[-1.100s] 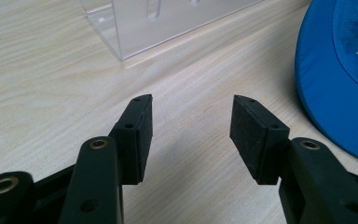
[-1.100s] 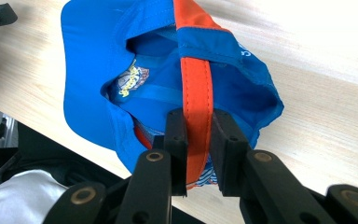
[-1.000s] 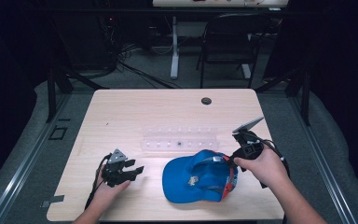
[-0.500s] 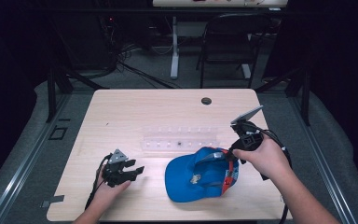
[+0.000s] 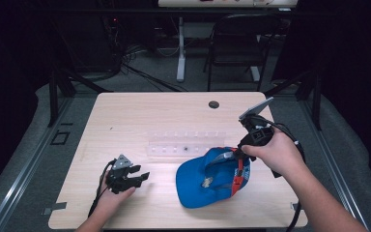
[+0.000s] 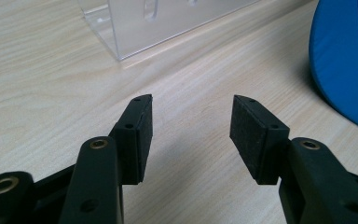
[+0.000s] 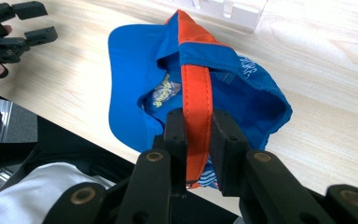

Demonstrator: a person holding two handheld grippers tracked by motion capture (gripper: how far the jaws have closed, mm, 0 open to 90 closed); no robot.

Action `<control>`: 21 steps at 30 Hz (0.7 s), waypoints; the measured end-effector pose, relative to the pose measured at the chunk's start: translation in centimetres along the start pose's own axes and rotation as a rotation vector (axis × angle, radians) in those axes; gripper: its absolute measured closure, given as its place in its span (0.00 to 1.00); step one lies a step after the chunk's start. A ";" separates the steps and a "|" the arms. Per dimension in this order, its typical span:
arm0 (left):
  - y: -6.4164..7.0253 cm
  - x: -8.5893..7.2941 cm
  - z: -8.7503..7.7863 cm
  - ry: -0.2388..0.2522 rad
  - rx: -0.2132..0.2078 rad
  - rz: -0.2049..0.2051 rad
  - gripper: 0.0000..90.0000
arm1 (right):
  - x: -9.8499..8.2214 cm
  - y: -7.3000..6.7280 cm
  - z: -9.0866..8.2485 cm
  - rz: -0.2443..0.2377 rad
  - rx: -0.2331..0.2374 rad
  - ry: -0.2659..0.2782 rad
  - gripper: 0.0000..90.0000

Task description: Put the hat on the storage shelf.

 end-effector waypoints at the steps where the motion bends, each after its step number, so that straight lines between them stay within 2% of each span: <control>1: 0.0 0.0 0.0 0.001 0.000 -0.001 0.55 | 0.1 -0.1 -0.1 0.009 0.012 0.008 0.87; 2: 0.0 0.0 0.0 0.001 0.000 -0.001 0.55 | 0.2 -0.2 -0.4 0.002 0.015 -0.003 0.87; 4: 0.0 0.0 0.0 0.001 -0.001 -0.003 0.55 | 0.4 -0.4 -0.7 0.014 0.015 0.010 0.87; 5: 0.0 0.0 0.0 0.000 0.000 -0.001 0.55 | 0.5 -0.4 -0.9 0.000 0.013 -0.005 0.87; 7: 0.0 0.0 0.0 0.001 -0.001 0.000 0.55 | 0.6 -0.7 -1.0 0.020 0.020 0.005 0.87; 10: 0.0 0.0 0.0 0.001 -0.002 0.000 0.55 | 0.8 -0.8 -1.2 0.004 0.012 -0.013 0.87; 11: 0.0 0.0 0.0 0.003 -0.003 -0.006 0.55 | 0.8 -1.0 -1.1 0.013 0.020 0.001 0.87; 14: 0.0 0.0 0.0 0.001 -0.002 -0.002 0.55 | 1.0 -1.2 -1.4 0.006 0.032 -0.011 0.87; 18: 0.0 0.0 0.0 0.001 -0.003 -0.001 0.55 | 1.3 -1.4 -1.9 0.012 0.091 -0.021 0.87; 21: 0.0 0.0 0.0 0.002 -0.003 -0.002 0.55 | 1.4 -1.4 -2.3 0.036 0.165 -0.019 0.87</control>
Point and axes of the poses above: each handheld gripper's, and its own axes: z roughly forward along the jaws, x roughly out of its top, y roughly to its right, the point moved 1 cm from there along z, roughly forward along the jaws, and after that the axes turned 11 degrees about z, right-handed, at the moved point
